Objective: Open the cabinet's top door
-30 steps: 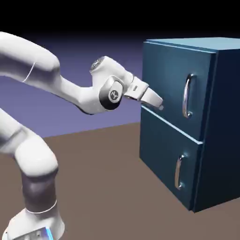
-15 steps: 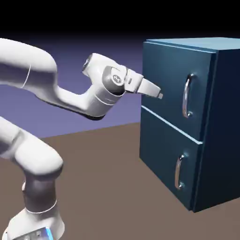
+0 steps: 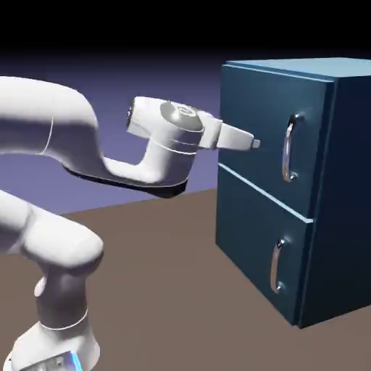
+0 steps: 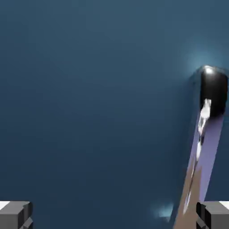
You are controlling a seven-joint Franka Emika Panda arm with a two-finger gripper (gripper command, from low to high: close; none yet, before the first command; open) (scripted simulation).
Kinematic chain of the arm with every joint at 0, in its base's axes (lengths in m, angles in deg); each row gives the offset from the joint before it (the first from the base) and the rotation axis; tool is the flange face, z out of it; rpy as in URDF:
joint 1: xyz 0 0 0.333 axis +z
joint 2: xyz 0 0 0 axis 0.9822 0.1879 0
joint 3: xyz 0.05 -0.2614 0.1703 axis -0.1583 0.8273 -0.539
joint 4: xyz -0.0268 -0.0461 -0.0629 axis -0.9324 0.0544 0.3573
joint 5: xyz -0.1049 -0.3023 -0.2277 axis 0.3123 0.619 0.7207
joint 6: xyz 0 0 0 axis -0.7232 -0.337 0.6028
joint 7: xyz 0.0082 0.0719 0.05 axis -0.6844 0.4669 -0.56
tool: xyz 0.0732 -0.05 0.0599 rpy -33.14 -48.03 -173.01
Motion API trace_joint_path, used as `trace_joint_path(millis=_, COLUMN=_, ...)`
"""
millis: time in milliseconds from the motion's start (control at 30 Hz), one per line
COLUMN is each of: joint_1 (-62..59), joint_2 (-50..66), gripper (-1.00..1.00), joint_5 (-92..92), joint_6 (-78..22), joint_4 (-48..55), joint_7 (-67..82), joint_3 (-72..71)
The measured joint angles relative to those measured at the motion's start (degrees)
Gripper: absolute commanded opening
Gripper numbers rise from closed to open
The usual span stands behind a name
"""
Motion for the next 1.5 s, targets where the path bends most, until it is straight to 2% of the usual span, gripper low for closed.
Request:
trace_joint_path(millis=633, joint_1=14.3, joint_2=-6.99, gripper=1.0, joint_5=47.34, joint_6=-3.61, joint_4=5.41, joint_7=-35.27, joint_3=16.6)
trace_joint_path(millis=700, joint_1=14.77, joint_2=-7.22, gripper=1.0, joint_5=48.91, joint_6=-3.73, joint_4=5.59, joint_7=-36.43, joint_3=17.15)
trace_joint_path(millis=833, joint_1=23.07, joint_2=-3.67, gripper=1.0, joint_5=50.3, joint_6=-5.28, joint_4=11.62, joint_7=-37.53, joint_3=22.17)
trace_joint_path(millis=867, joint_1=24.96, joint_2=-2.87, gripper=-1.0, joint_5=50.62, joint_6=-5.64, joint_4=13.0, joint_7=-37.78, joint_3=23.32)
trace_joint_path(millis=933, joint_1=24.97, joint_2=-2.87, gripper=-1.0, joint_5=50.62, joint_6=-5.64, joint_4=13.0, joint_7=-37.78, joint_3=23.32)
trace_joint_path(millis=1200, joint_1=8.36, joint_2=-2.51, gripper=-1.0, joint_5=41.38, joint_6=-12.49, joint_4=0.9, joint_7=-37.76, joint_3=9.36)
trace_joint_path(millis=1500, joint_1=-7.15, joint_2=-10.94, gripper=-1.0, joint_5=21.14, joint_6=-22.56, joint_4=-14.1, joint_7=-29.68, joint_3=-9.22)
